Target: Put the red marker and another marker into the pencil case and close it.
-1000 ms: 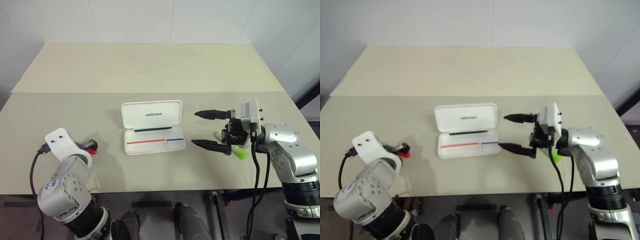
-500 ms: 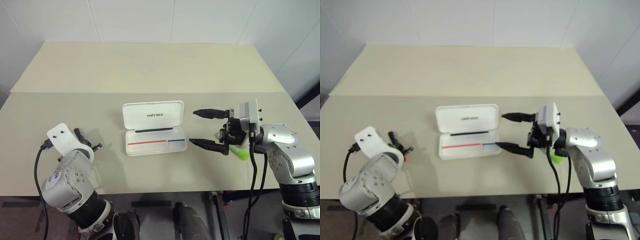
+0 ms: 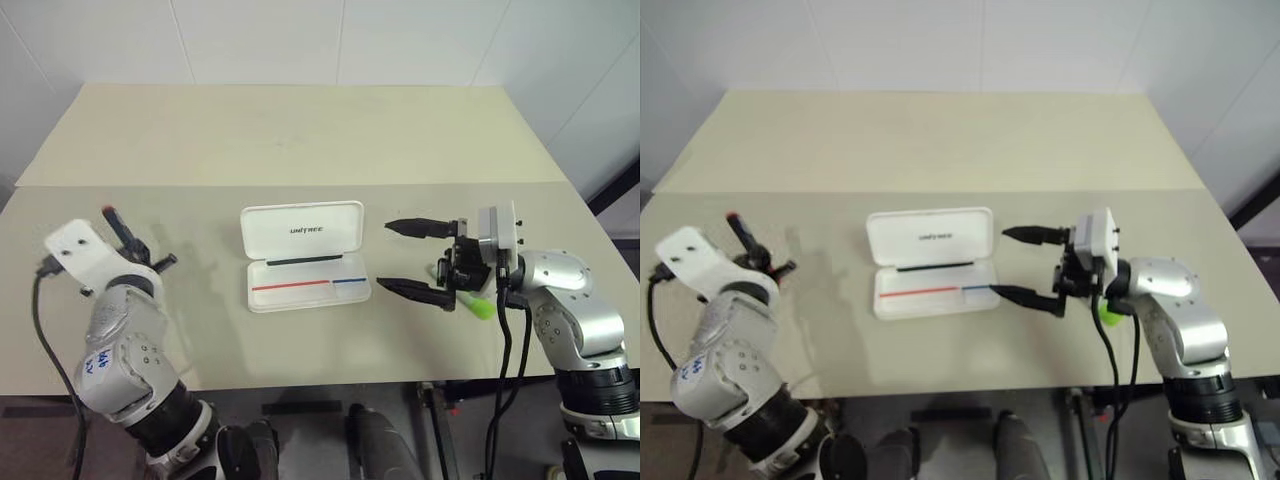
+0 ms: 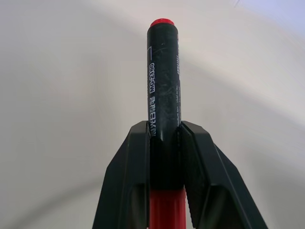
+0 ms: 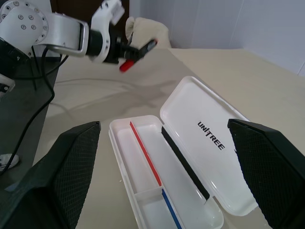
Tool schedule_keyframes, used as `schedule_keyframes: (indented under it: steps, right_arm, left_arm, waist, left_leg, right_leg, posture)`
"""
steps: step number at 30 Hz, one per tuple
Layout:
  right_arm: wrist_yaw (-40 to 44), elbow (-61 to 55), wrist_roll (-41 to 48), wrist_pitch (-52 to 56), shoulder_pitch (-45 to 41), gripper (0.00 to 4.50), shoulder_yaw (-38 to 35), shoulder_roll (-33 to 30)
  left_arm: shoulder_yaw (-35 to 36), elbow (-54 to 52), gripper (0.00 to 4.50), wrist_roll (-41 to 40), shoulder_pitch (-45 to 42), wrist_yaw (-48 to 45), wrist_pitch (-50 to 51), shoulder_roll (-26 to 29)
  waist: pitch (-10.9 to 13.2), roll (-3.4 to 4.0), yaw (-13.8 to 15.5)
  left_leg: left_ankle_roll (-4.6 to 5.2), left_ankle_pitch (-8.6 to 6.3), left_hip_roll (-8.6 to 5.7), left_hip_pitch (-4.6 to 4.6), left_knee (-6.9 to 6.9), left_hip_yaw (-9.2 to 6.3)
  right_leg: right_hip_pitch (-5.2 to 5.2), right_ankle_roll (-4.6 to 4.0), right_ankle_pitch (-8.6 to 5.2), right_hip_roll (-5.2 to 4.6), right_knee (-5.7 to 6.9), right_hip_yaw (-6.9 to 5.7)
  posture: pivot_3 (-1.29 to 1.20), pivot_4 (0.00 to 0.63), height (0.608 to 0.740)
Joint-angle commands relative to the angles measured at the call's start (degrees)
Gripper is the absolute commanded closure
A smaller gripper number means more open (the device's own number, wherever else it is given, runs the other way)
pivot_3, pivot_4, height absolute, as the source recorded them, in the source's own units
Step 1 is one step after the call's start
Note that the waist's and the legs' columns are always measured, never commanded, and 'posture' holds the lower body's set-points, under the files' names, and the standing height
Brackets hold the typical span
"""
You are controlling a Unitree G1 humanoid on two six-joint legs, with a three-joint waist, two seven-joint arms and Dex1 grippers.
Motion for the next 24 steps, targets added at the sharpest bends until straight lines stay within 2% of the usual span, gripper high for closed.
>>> schedule_keyframes:
  steps: [1, 6, 11, 16, 24]
  right_arm:
    - [-0.15, -0.02, 0.15, -1.63, 0.22, 0.0, -1.43, 0.13]
    - [-0.09, 0.6, -0.12, -2.46, 0.33, 0.0, -2.98, -1.2]
    - [0.28, -2.09, 2.85, 0.02, 1.07, 0.0, -8.39, -6.36]
    - [-1.11, -9.64, 7.67, 4.6, 3.68, 0.0, -11.37, -9.31]
    - [-6.29, -17.93, 10.02, 7.68, 7.29, 0.0, -13.77, -10.46]
  left_arm:
    - [-6.48, 1.11, 4.0, -3.29, 2.43, -10.18, -11.67, 6.03]
    - [-13.35, 4.83, 4.0, -6.69, 4.53, -24.25, -25.89, 15.02]
    - [-18.21, 13.87, 4.0, -12.89, 2.45, -46.19, -42.32, 25.81]
    - [-23.36, 22.24, 4.0, -16.71, -1.6, -58.17, -46.18, 30.09]
    - [-33.99, 34.4, 4.0, -10.15, -7.42, -65.5, -54.43, 31.36]
  waist:
    - [0.0, 0.0, 0.06]
    - [0.0, 0.01, 0.36]
    - [0.04, 0.12, 0.35]
    - [0.04, 0.13, 0.56]
    - [0.06, 0.15, 1.09]
  left_leg:
    - [0.0, 0.0, 0.0, 0.0, 0.0, 0.0]
    - [0.0, 0.0, 0.0, -0.02, 0.01, 0.02]
    - [0.01, 0.0, 0.01, -0.03, -0.06, 0.07]
    - [0.04, 0.0, 0.01, -0.03, -0.06, 0.08]
    - [0.09, 0.01, 0.01, -0.01, 0.04, 0.09]
  right_leg:
    - [-0.01, 0.0, 0.0, 0.0, 0.02, 0.0]
    - [-0.02, -0.03, -0.01, -0.01, 0.03, 0.02]
    - [-0.16, -0.14, -0.08, -0.01, 0.17, 0.03]
    - [-0.15, -0.13, -0.1, -0.01, 0.19, 0.04]
    - [-0.2, -0.11, -0.17, 0.0, 0.49, 0.09]
  posture:
    - [0.0, 0.15, 0.74]
    - [0.0, 0.15, 0.74]
    - [0.0, 0.15, 0.74]
    - [0.0, 0.15, 0.74]
    - [0.0, 0.15, 0.74]
